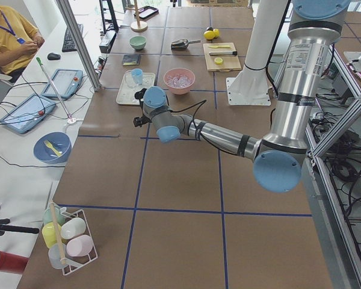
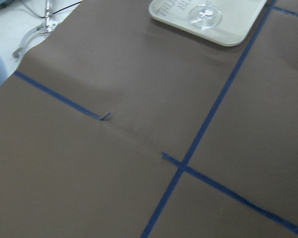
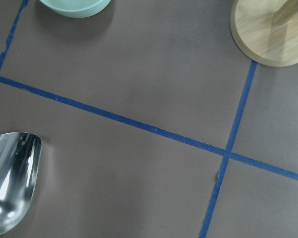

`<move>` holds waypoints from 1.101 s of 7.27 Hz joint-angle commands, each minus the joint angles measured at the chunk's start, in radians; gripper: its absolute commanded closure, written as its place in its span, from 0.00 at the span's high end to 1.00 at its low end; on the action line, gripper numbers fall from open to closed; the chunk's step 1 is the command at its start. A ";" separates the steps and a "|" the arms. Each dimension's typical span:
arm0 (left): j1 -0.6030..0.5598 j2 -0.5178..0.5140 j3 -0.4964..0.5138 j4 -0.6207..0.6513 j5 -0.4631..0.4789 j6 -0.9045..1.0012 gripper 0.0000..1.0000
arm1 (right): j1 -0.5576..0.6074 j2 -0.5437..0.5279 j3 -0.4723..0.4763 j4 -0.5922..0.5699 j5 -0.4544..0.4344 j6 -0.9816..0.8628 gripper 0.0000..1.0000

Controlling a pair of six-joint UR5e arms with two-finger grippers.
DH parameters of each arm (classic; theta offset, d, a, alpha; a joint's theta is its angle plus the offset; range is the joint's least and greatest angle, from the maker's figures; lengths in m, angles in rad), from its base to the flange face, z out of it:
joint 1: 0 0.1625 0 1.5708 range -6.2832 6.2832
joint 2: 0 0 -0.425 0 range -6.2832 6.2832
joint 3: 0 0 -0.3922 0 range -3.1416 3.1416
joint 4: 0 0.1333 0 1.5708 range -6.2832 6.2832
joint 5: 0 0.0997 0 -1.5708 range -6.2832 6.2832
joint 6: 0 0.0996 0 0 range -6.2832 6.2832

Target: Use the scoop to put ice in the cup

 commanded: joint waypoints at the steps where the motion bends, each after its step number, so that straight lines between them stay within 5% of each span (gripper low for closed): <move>1: 0.181 -0.078 0.039 -0.111 0.001 -0.024 1.00 | -0.022 -0.002 0.027 0.000 0.001 0.002 1.00; 3: 0.318 -0.166 0.097 -0.158 0.035 -0.032 1.00 | -0.030 -0.002 0.027 -0.002 0.001 0.002 1.00; 5: 0.479 -0.230 0.143 -0.232 0.281 -0.032 1.00 | -0.070 -0.004 0.067 0.000 -0.001 0.124 1.00; 8: 0.520 -0.289 0.220 -0.279 0.297 -0.033 1.00 | -0.181 -0.016 0.186 0.002 -0.013 0.369 1.00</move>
